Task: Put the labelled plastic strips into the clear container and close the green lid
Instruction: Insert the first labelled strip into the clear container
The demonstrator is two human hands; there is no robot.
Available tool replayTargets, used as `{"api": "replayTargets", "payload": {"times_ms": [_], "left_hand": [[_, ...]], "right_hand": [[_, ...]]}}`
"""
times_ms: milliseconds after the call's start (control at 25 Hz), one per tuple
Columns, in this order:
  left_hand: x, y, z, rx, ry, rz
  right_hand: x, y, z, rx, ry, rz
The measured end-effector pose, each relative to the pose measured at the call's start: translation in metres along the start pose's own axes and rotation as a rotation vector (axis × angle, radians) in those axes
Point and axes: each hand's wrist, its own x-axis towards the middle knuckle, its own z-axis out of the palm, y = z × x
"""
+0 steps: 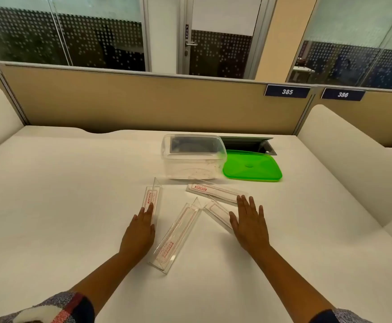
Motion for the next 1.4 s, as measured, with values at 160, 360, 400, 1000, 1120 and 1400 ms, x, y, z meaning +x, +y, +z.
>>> {"api": "replayTargets", "payload": {"times_ms": [160, 360, 400, 1000, 1120, 1400], "left_hand": [[-0.001, 0.001, -0.001, -0.099, 0.006, -0.067], [0.006, -0.001, -0.017, -0.112, 0.026, -0.047], [0.006, -0.002, -0.022, -0.12, 0.033, -0.058], [0.033, 0.011, -0.128, -0.554, -0.139, -0.007], [0.038, 0.024, -0.141, -0.636, -0.215, 0.075], [0.063, 0.036, -0.146, -1.155, -0.258, -0.052]], "right_hand": [[0.012, -0.002, -0.007, 0.071, 0.073, -0.057], [0.03, -0.013, -0.005, 0.171, 0.051, -0.181], [0.032, -0.018, -0.005, 0.187, 0.051, -0.205], [0.083, -0.096, -0.028, 0.846, 0.054, -0.192], [0.097, -0.106, -0.036, 0.967, 0.005, -0.104], [0.111, -0.094, -0.041, 1.189, 0.019, -0.025]]}}
